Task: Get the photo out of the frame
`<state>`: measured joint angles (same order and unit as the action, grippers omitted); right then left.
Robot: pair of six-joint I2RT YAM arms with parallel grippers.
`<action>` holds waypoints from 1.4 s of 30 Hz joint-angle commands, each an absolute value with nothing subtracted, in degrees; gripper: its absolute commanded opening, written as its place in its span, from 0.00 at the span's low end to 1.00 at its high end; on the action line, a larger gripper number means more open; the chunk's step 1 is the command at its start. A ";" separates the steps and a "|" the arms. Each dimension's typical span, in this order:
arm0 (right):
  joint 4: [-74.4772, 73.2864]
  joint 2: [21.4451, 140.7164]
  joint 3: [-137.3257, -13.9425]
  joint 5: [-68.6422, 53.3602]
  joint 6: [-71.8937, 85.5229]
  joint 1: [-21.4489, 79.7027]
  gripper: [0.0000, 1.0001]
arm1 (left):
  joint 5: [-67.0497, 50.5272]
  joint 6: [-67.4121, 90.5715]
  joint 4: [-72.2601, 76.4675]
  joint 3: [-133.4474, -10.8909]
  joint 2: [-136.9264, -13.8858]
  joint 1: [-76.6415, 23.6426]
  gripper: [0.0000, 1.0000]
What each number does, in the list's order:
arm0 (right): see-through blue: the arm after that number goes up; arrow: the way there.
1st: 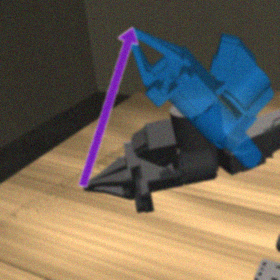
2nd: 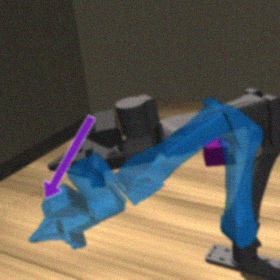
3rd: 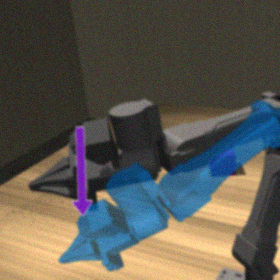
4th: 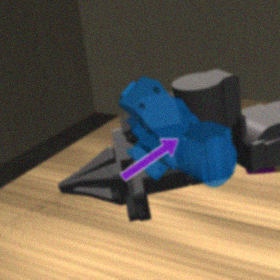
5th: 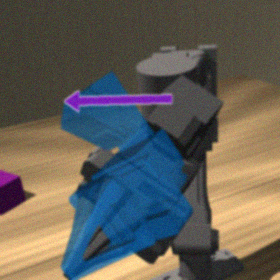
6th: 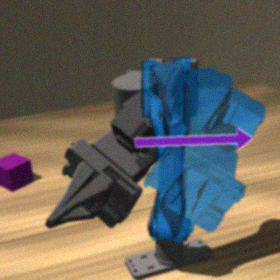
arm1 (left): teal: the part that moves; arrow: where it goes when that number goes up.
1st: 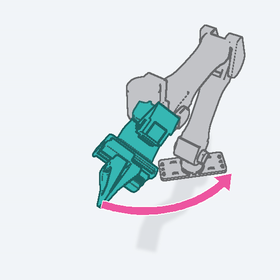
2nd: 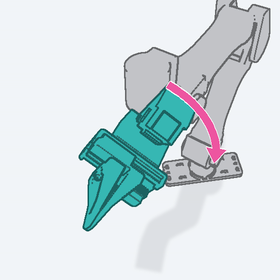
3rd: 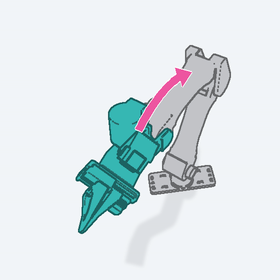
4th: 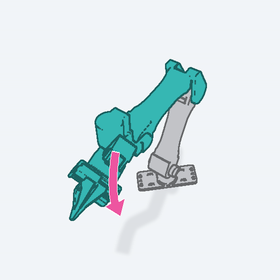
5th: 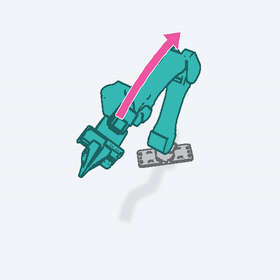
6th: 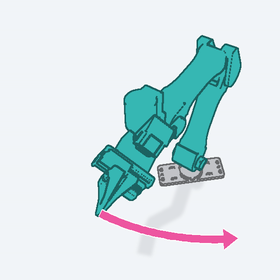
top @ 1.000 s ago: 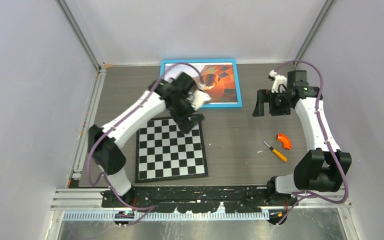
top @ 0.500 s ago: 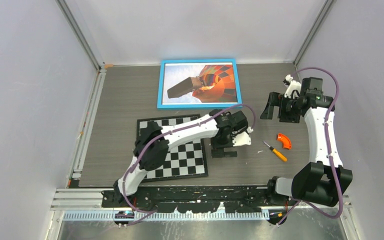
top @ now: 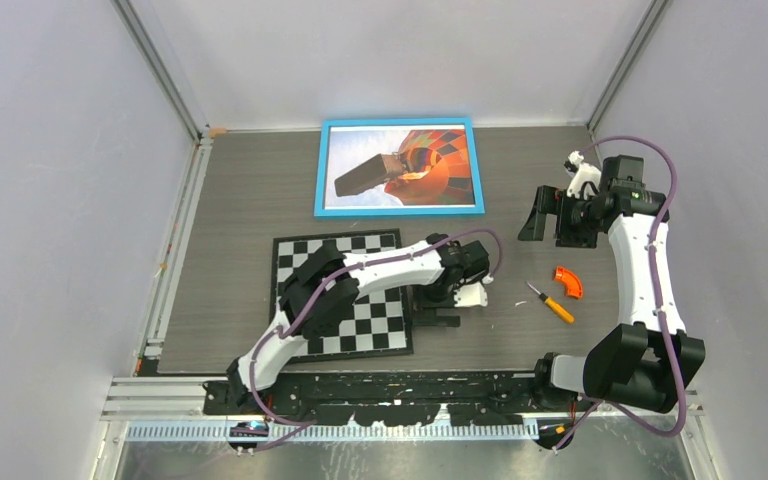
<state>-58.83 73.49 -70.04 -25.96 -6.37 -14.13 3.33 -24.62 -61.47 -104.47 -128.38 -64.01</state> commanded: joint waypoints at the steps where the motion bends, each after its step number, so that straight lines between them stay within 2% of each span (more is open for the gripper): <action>1: -58.73 73.43 -71.10 -27.20 -7.24 -14.43 0.99 | 5.36 -25.35 -62.23 -99.79 -124.32 -63.57 1.00; 13: -57.94 73.86 -69.62 -28.57 -7.43 -14.46 1.00 | 5.83 -30.08 -61.09 -80.68 -111.92 -54.89 1.00; 19: -57.74 74.32 -69.65 -29.33 -7.50 -14.50 1.00 | 5.25 -30.63 -61.43 -75.37 -107.58 -47.02 1.00; 29: -58.36 75.59 -70.90 -30.19 -8.41 -14.44 1.00 | 4.66 -43.37 -60.62 -62.03 -97.63 -39.63 1.00; 42: -58.10 77.96 -72.09 -31.26 -8.17 -14.34 1.00 | 1.46 -48.86 -64.07 -58.88 -91.96 -32.04 1.00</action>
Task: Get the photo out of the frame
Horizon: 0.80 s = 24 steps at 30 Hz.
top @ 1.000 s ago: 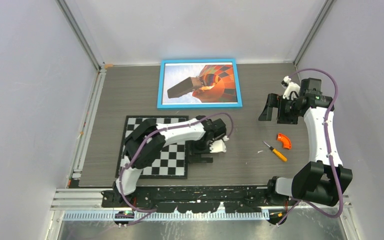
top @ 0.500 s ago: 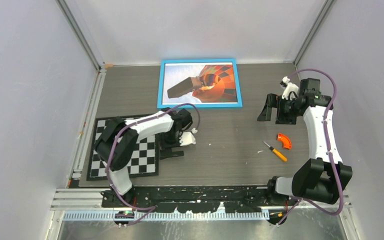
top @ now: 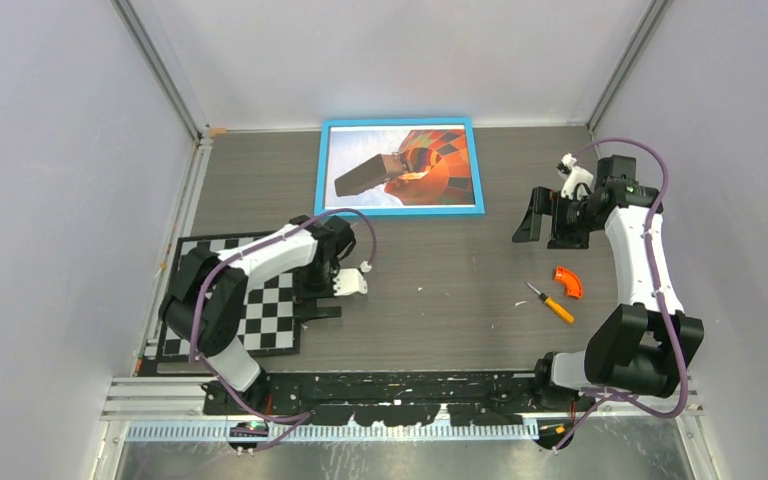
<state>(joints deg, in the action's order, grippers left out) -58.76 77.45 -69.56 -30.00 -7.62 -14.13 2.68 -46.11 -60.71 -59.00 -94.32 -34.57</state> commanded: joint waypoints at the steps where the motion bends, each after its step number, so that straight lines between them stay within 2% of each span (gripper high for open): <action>1: -58.17 78.18 -72.22 -31.33 -8.13 -14.33 1.00 | 1.34 -49.25 -64.34 -59.14 -91.79 -31.53 1.00; 15: -58.59 78.41 -72.06 -31.11 -8.51 -14.14 1.00 | -2.23 -56.91 -68.91 -65.20 -90.64 -21.10 0.99; 20: -58.44 78.48 -71.60 -31.20 -8.40 -14.09 1.00 | -6.46 -48.22 -69.79 -74.09 -90.37 -25.53 1.00; 24: -57.39 79.12 -71.43 -31.42 -7.30 -13.77 1.00 | -1.31 -43.20 -61.90 -71.96 -91.44 -31.23 1.00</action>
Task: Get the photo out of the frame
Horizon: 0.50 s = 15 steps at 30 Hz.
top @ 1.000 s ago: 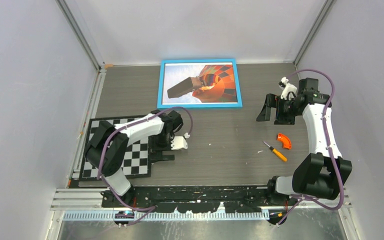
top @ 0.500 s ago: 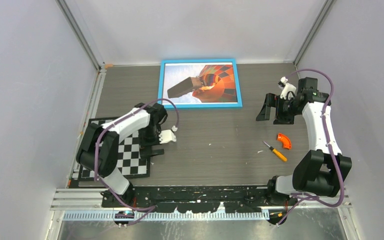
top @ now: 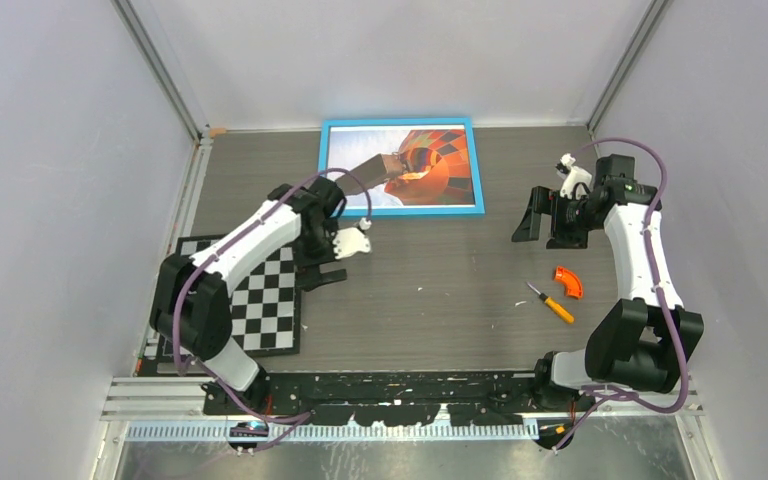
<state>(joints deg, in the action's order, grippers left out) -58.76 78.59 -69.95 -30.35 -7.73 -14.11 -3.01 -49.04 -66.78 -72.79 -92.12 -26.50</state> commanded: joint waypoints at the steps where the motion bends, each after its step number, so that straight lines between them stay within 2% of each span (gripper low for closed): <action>1: -57.27 79.26 -71.57 -31.39 -7.10 -13.68 1.00 | 0.37 -42.93 -59.89 -70.95 -92.22 -31.84 1.00; 10: -57.75 78.57 -71.51 -30.97 -7.02 -13.41 1.00 | 8.54 -46.52 -43.61 -58.32 -96.05 -32.08 1.00; 15: -58.86 77.67 -71.20 -30.36 -8.11 -13.39 1.00 | 10.84 -51.10 -40.10 -50.90 -94.90 -31.70 1.00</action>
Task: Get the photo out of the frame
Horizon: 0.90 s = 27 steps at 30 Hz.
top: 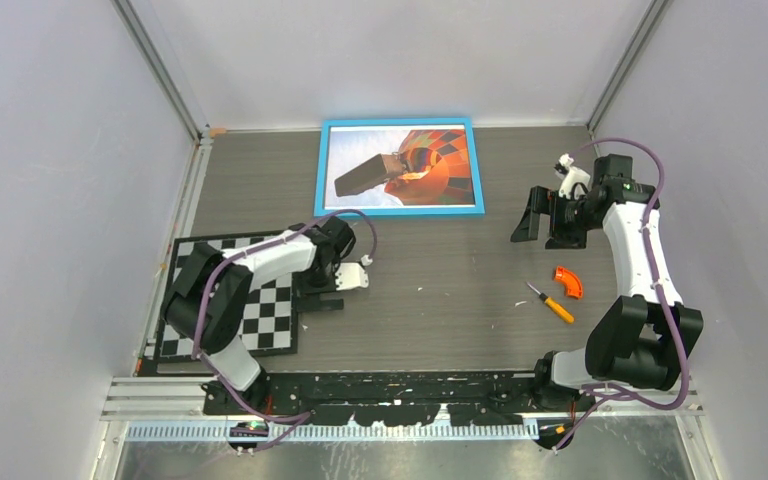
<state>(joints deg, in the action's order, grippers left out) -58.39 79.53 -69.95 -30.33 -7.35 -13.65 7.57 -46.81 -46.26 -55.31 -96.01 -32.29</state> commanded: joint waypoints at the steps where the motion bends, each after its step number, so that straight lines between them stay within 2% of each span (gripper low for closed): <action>1: -59.06 77.49 -71.08 -30.27 -8.29 -13.44 1.00 | 11.03 -51.72 -39.97 -50.13 -94.36 -31.42 1.00; 9: -59.48 76.73 -69.89 -29.97 -9.00 -13.22 1.00 | 7.51 -55.12 -45.11 -52.22 -91.11 -25.15 1.00; 14: -56.73 77.53 -69.26 -29.31 -7.04 -10.75 1.00 | -5.47 -42.35 -54.69 -71.32 -93.32 -24.94 1.00; 17: -54.99 78.92 -70.14 -28.68 -5.21 -9.61 1.00 | -7.71 -32.07 -56.54 -84.23 -99.10 -24.68 1.00; 21: -54.92 81.04 -72.69 -28.37 -4.58 -9.34 1.00 | -6.61 -20.53 -54.54 -96.77 -107.38 -22.02 1.00; 24: -55.14 81.47 -74.03 -28.17 -4.89 -9.40 1.00 | -1.02 -11.88 -50.73 -104.63 -113.75 -19.07 1.00; 27: -56.00 81.47 -75.08 -28.34 -6.10 -9.36 1.00 | 5.05 -7.34 -50.32 -112.74 -120.70 -16.52 0.94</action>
